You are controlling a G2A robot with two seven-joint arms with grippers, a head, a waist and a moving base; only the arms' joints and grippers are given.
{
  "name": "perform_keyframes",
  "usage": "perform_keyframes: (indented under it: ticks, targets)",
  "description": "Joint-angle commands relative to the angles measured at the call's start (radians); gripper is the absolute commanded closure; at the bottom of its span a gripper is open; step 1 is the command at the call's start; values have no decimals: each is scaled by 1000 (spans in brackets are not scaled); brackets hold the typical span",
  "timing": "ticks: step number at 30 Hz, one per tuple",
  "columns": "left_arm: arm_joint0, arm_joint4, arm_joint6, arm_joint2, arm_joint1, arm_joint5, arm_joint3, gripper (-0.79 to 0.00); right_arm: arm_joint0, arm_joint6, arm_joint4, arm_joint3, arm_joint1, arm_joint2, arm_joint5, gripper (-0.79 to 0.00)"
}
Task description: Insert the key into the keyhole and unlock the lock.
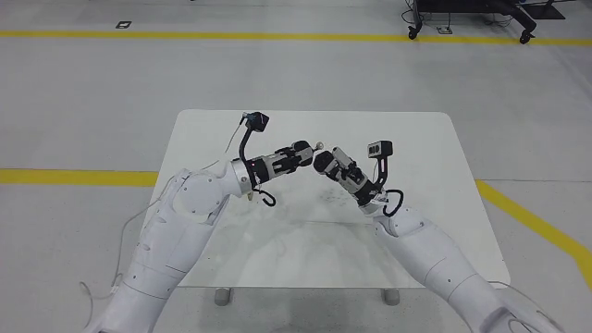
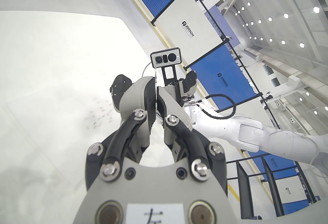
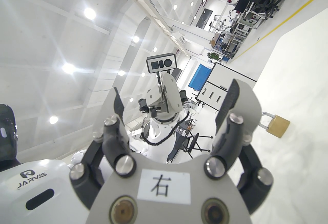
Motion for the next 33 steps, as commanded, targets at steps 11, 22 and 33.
perform_keyframes:
  ticks: [11,22,33]
  targets:
    - [13,-19,-140,-1,14,-20,-26,0,82,67,-443,92,25,79,-115,-520]
    - [-23,34,-348,42,31,-73,-13,0,19,330,-402,-30,88,185,-115,-382]
    - [-29,33,-326,56,38,-86,-9,0,34,330,-394,-64,137,85,-115,-305]
